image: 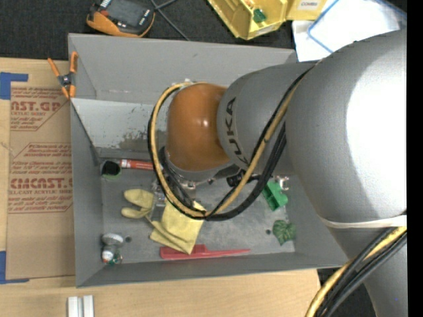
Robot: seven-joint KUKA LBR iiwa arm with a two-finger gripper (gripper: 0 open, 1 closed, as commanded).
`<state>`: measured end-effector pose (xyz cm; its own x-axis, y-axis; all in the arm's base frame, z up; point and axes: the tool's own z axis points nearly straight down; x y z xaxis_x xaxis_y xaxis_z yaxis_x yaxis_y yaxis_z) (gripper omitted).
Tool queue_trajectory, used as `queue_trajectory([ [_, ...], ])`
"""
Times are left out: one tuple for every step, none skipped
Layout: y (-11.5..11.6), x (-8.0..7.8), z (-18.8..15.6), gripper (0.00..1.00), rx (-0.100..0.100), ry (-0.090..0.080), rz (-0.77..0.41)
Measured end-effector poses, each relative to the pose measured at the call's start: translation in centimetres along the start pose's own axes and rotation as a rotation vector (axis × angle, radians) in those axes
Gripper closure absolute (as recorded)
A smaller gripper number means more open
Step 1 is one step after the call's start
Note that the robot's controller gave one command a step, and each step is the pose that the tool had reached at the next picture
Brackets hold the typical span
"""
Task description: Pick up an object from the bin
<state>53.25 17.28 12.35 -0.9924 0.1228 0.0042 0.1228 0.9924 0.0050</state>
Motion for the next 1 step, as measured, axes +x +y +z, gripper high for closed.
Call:
queue_trajectory([
  [0.01,0.12,-1.71,1.0,0.001,0.004,-0.001],
])
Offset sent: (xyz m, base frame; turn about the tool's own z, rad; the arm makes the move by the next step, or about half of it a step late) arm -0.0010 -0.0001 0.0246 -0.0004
